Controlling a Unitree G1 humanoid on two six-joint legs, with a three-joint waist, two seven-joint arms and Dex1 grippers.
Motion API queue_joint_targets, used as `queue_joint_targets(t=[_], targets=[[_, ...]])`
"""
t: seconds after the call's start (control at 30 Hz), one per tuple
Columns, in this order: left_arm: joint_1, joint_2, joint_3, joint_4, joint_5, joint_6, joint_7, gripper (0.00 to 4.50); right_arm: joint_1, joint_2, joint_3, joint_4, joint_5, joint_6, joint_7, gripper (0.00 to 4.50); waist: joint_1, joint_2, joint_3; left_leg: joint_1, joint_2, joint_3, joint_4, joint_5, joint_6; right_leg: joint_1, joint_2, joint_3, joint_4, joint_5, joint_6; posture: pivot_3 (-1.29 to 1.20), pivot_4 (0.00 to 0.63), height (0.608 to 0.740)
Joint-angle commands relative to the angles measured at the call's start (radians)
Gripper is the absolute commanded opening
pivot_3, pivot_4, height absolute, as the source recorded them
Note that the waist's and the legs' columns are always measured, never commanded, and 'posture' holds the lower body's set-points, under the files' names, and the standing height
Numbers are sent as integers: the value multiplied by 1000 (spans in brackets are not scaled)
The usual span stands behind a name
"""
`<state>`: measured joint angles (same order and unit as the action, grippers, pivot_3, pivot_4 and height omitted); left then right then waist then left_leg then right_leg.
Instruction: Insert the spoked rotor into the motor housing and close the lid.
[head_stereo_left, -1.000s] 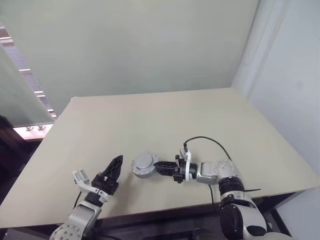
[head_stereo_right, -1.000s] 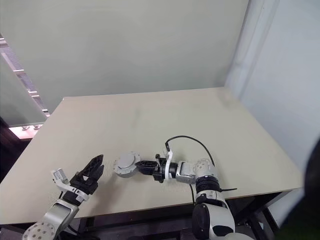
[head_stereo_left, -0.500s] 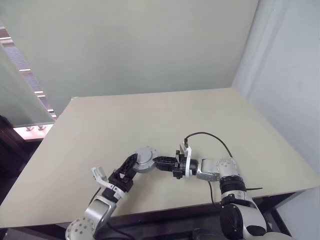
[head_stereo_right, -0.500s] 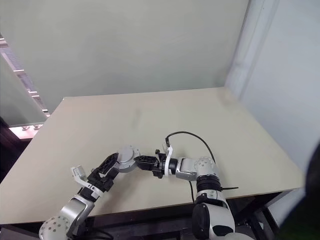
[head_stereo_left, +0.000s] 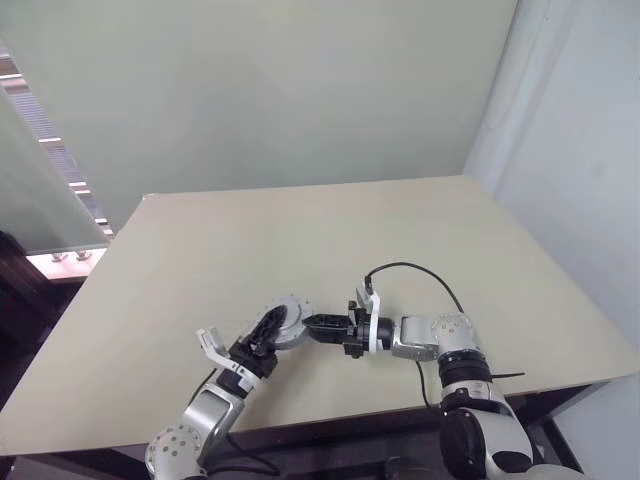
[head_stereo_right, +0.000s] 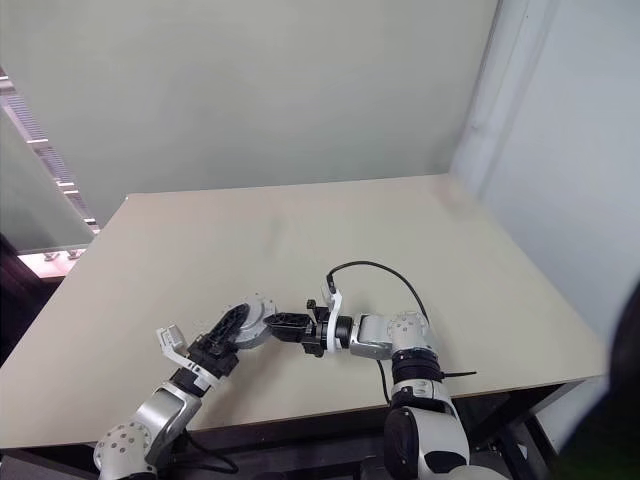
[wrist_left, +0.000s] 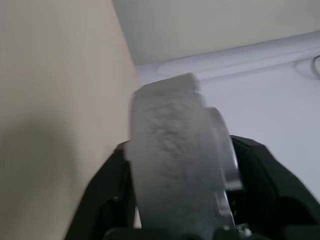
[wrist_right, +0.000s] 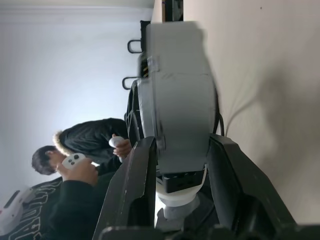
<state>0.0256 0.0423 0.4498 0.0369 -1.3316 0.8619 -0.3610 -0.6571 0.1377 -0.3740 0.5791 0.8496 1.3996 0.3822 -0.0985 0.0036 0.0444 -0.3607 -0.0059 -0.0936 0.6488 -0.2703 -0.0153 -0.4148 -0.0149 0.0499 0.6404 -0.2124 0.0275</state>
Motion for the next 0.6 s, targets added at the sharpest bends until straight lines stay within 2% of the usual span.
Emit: queue_joint_targets(t=[0.03, 0.2, 0.33, 0.5, 0.6], targets=[[-15, 11, -12, -10, 1, 1, -7, 2233, -32, 107, 16, -73, 71, 1, 41, 1201, 0, 0, 0, 0, 0, 0, 0, 0, 0, 0, 0, 0, 0, 0, 0, 0, 0, 740], [-15, 9, -14, -7, 0, -10, -9, 2225, -8, 99, 70, -111, 46, -53, 58, 1201, 0, 0, 0, 0, 0, 0, 0, 0, 0, 0, 0, 0, 0, 0, 0, 0, 0, 740], [-15, 8, -17, -7, 0, -22, -10, 2153, 12, 83, 125, -149, 52, -72, 114, 2555, 0, 0, 0, 0, 0, 0, 0, 0, 0, 0, 0, 0, 0, 0, 0, 0, 0, 740], [-19, 6, -12, -4, 2, -38, -15, 2068, 13, 84, 132, -146, 23, -146, 81, 4366, 0, 0, 0, 0, 0, 0, 0, 0, 0, 0, 0, 0, 0, 0, 0, 0, 0, 740], [-24, 9, -8, -8, 6, -53, -18, 2049, 16, 76, 147, -150, 15, -176, 79, 4500, 0, 0, 0, 0, 0, 0, 0, 0, 0, 0, 0, 0, 0, 0, 0, 0, 0, 740]])
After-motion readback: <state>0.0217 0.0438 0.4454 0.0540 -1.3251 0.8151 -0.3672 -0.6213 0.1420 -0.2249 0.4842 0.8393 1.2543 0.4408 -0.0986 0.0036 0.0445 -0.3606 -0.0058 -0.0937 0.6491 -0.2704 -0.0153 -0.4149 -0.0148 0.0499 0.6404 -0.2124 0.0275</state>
